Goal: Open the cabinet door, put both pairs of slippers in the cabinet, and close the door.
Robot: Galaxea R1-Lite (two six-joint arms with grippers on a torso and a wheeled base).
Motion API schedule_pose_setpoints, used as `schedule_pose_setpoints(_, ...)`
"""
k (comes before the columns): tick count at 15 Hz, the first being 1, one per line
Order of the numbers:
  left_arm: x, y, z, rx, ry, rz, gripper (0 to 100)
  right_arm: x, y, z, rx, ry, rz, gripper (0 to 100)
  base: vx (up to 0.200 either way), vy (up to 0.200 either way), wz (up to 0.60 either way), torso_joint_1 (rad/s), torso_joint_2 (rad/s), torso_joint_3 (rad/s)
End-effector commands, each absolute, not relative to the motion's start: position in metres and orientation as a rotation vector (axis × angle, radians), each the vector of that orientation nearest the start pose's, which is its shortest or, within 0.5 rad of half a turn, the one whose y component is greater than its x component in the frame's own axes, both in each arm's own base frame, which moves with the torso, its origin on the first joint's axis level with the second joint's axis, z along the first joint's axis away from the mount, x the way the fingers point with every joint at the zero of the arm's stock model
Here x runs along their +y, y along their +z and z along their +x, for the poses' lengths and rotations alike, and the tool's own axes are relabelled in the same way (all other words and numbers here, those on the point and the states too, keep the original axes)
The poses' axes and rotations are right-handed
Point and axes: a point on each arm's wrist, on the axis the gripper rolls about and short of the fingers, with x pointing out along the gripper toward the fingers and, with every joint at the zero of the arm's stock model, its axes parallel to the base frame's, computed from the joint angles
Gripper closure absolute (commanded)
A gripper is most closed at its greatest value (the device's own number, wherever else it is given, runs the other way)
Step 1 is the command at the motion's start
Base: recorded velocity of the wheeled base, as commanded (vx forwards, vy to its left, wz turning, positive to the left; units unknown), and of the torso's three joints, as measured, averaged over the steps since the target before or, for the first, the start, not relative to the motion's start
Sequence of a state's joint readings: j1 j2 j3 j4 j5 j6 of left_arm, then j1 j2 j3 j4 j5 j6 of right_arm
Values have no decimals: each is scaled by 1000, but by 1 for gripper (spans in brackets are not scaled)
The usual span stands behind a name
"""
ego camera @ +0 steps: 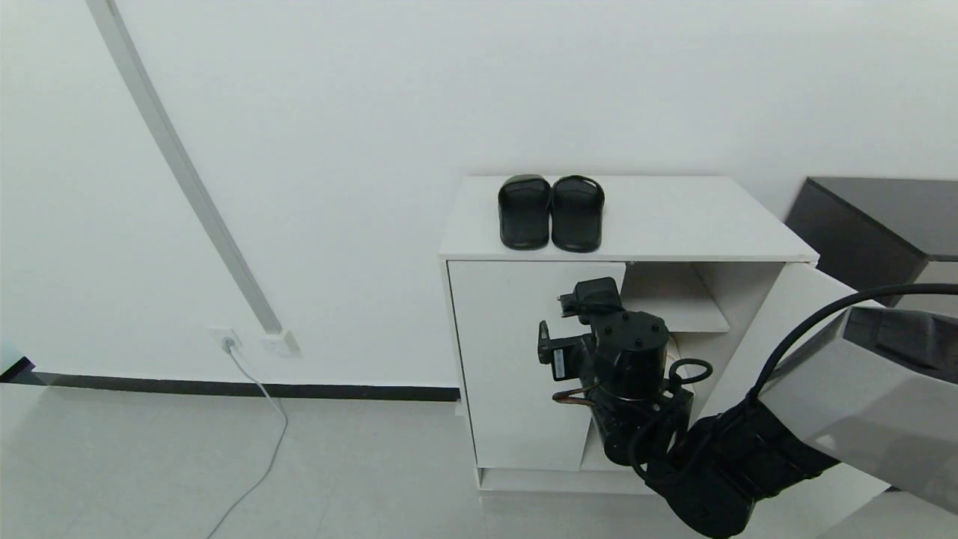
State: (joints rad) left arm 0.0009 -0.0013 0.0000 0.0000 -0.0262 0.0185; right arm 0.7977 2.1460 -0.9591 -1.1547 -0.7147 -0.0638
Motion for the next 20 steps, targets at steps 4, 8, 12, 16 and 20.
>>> schedule_pose_setpoints(4, -1, 75, -23, 0, -25, 18, 100, 273, 116, 287, 19, 83, -84, 0, 0, 0, 0, 264, -592, -327)
schedule_pose_setpoints(8, -1, 75, -23, 0, -25, 18, 100, 269, 116, 289, 21, 74, -86, 0, 0, 0, 0, 223, -494, -271)
schedule_pose_setpoints(12, -1, 75, -23, 0, -25, 18, 100, 271, 112, 291, 29, 125, -95, 0, 0, 0, 0, 177, -373, -206)
schedule_pose_setpoints(16, -1, 75, -23, 0, -26, 25, 100, 292, 156, 308, 170, 116, 31, 0, 0, 0, 0, 168, -359, -190)
schedule_pose_setpoints(20, -1, 75, -23, 0, -26, 21, 100, 298, 168, 310, 255, 81, 108, 0, 0, 0, 0, 14, -34, -15)
